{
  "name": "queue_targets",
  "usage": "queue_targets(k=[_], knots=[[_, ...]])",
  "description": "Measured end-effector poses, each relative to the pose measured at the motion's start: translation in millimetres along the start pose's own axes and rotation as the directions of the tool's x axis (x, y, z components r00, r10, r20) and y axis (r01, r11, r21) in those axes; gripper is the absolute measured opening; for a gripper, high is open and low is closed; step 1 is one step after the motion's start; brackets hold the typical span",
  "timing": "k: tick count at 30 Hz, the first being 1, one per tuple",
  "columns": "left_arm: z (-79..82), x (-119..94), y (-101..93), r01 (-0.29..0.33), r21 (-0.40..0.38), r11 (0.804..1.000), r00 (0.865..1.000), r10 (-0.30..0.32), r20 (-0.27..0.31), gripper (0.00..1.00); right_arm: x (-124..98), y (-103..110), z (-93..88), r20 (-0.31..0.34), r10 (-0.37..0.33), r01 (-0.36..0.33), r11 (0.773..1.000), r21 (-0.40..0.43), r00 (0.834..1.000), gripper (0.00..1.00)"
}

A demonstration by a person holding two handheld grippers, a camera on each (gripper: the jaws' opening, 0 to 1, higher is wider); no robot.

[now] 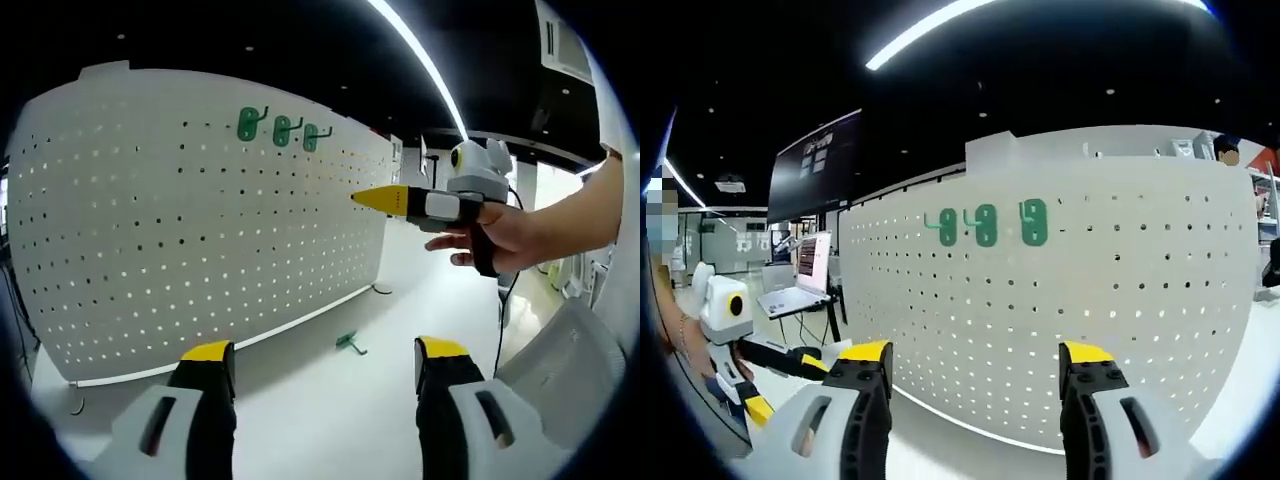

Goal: Insert the hook assembly into the mounting plate slot until the hook locks in place.

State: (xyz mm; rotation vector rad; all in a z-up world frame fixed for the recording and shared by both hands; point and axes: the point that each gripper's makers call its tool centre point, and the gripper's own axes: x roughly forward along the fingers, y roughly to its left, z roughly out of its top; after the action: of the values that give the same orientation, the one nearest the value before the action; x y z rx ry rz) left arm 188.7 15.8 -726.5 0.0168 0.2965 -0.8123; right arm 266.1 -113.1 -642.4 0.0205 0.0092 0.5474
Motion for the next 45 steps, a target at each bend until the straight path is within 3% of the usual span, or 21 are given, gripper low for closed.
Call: queue_targets(k=[15, 24, 45], knots=[[-5.5, -6, 1.1, -0.006, -0.005, 1.000, 1.000, 0.006, -0.005, 0.75, -21, 3, -16.1, -0.032, 0.008, -0.008, 1.000, 0.008, 0.999, 0.66], [-11.0, -10, 2.0, -0.012, -0.007, 1.000, 1.000, 0.012, -0.015, 0.75, -40, 2, -39.7, -0.085, 0.006, -0.004, 1.000, 0.021, 0.996, 0.67], [-16.1, -11, -0.3, -0.006, -0.013, 1.000, 1.000, 0.005, -0.026, 0.76, -77, 0, -71.4, -0.175, -0.001, 0.007, 0.999, 0.033, 0.985, 0.67]])
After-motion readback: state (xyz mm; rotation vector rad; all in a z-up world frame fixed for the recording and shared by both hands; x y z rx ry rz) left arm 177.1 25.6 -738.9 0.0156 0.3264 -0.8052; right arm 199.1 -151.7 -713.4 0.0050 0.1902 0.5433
